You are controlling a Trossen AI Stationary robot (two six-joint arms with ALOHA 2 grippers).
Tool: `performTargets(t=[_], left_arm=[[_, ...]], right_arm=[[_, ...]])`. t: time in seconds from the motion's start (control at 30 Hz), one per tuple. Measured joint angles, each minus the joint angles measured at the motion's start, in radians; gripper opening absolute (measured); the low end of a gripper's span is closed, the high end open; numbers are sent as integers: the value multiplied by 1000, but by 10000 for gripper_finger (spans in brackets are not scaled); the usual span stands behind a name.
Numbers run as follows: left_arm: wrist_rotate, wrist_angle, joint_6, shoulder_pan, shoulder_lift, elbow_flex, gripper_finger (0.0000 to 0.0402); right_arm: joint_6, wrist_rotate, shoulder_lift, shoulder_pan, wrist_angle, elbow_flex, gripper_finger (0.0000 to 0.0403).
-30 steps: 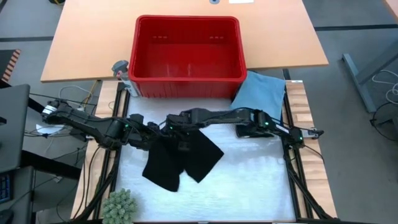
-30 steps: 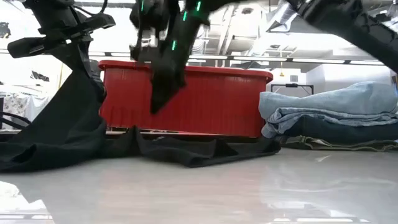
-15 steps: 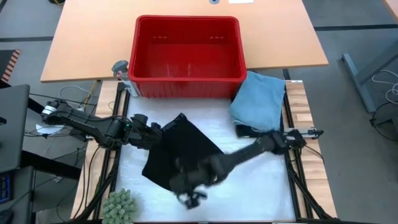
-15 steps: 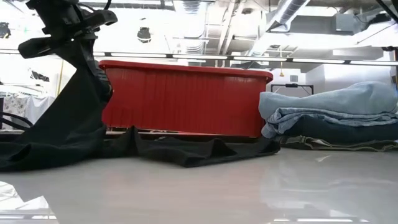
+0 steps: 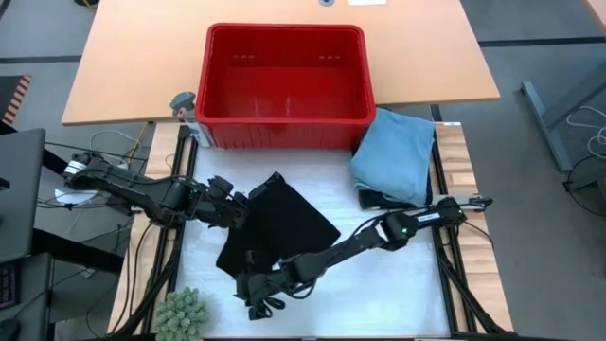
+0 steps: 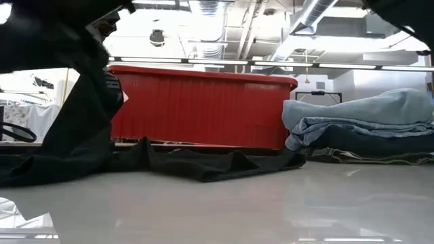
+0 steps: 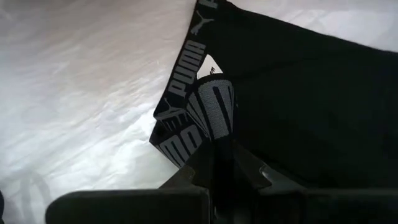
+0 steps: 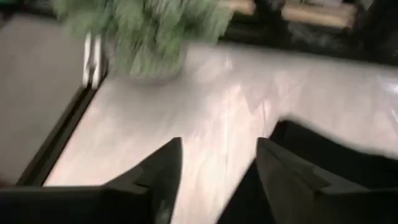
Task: Fold Laundry from Bin
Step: Fold the black boxer short
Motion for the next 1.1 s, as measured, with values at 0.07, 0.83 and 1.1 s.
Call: performTargets(t=[0.07, 0.83, 1.1], left_arm=[[4, -2, 10, 0, 0, 0, 10], [-3, 5, -3, 0, 0, 0, 11], [-11, 10, -5, 0, 0, 0, 11]], right_arm=[[2, 6, 21, -10, 48, 5, 247], [-88, -22, 66, -115, 211, 6, 270], [-84, -52, 115, -113, 263, 4, 270]])
